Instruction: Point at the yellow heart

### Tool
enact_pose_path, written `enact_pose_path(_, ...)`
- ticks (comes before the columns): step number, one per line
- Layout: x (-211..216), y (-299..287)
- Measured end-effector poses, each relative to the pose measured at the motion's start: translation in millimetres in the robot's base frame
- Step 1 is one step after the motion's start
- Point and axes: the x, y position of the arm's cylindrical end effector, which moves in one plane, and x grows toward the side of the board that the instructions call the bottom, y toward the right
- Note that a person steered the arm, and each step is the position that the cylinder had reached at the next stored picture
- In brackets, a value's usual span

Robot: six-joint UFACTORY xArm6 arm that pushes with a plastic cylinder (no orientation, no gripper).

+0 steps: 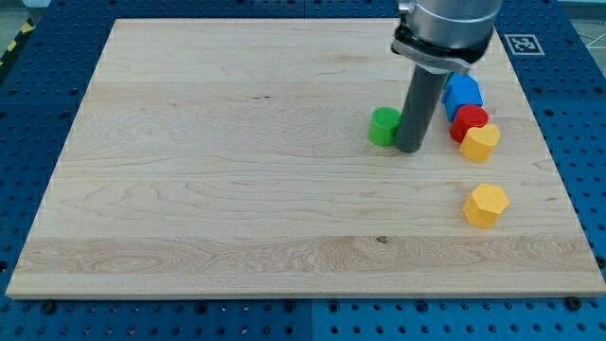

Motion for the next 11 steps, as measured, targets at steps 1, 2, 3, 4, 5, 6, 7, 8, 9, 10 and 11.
enact_pose_path(1,-20,-19)
enact_pose_path(2,-31,-30)
enact_pose_path(3,-32,-26)
enact_pose_path(4,-17,-10)
enact_pose_path(5,8,6)
enact_pose_path(6,20,25)
enact_pose_path(7,32,48)
enact_pose_path(8,47,75)
enact_pose_path(9,48,104)
enact_pose_path(10,27,130)
enact_pose_path(11,6,137)
